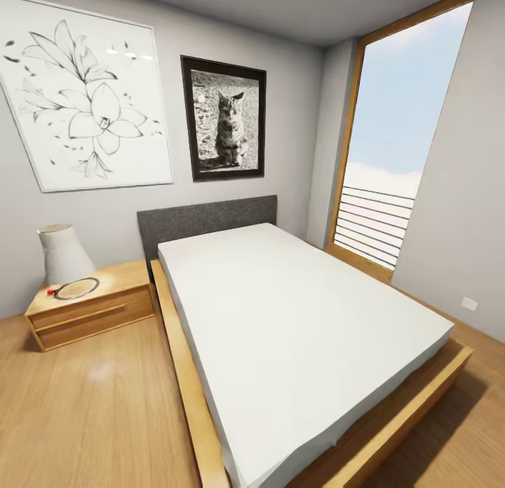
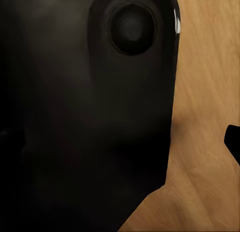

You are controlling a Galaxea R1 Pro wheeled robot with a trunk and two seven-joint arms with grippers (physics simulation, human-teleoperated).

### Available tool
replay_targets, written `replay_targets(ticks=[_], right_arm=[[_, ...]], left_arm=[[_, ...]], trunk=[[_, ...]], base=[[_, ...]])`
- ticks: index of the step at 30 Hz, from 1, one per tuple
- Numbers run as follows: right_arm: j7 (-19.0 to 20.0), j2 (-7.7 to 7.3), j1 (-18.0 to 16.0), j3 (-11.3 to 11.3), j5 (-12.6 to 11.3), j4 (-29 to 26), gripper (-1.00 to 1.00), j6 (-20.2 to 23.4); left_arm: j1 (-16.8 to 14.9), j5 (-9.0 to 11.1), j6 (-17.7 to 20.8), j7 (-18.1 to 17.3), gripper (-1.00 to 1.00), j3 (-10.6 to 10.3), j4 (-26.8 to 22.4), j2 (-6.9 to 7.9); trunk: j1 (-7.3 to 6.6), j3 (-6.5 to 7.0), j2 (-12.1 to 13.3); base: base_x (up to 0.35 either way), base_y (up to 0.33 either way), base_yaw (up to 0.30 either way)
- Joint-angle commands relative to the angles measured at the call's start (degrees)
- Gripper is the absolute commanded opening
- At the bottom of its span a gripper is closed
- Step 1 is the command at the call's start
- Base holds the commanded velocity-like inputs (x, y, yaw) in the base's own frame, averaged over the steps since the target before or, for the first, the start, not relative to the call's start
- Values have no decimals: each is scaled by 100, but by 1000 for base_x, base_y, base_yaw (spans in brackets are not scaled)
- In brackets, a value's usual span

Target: In the bedroom, organize the workspace by keeping the computer under the desk, ensuring the monitor is on the desk, placing the keyboard on the desk next to the monitor, placing the mouse on the desk next to the keyboard, moving the folder from the swivel chair onto the desk next to the mouse, stacking the notebook on top of the folder with the pen on top of the notebook, and positioning the swivel chair next to the desk.

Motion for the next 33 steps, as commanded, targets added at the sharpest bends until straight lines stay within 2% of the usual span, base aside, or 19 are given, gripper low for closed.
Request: replay_targets(ticks=[1, 5, 9, 27, 31, 32, 33], right_arm=[[0, 0, -1, 0, 0, 0, 100, 0], [62, 122, -29, -12, -28, -59, 100, 60], [62, 146, -28, -16, -35, -41, 100, 43], [62, 158, -29, -19, -52, -44, 100, -278], [62, 159, -28, -27, -53, -44, 100, -407], [60, 158, -28, -25, -53, -44, 100, -906], [61, 160, -28, -22, -53, -44, 100, -960]], left_arm=[[-1, 0, 0, 0, 100, 0, 0, 0], [-48, -26, 35, -13, 100, -33, -114, -130], [-48, -26, 35, -10, 100, -29, -124, -230], [-47, -18, 32, 9, 100, -26, -132, -255], [-45, -17, 8, 12, 100, -26, -132, -255], [-46, -17, 0, 15, 100, -26, -132, -255], [-47, -17, -7, 16, 100, -26, -132, -255]], trunk=[[0, -3, -1], [0, -3, -1], [-66, 51, 119], [-461, 374, 841], [-549, 446, 1001], [-571, 464, 1042], [-593, 482, 1082]], base=[[0, 0, 0], [0, 0, 0], [0, 0, 0], [0, 0, 0], [0, 0, -156], [0, 0, -236], [0, 0, -246]])
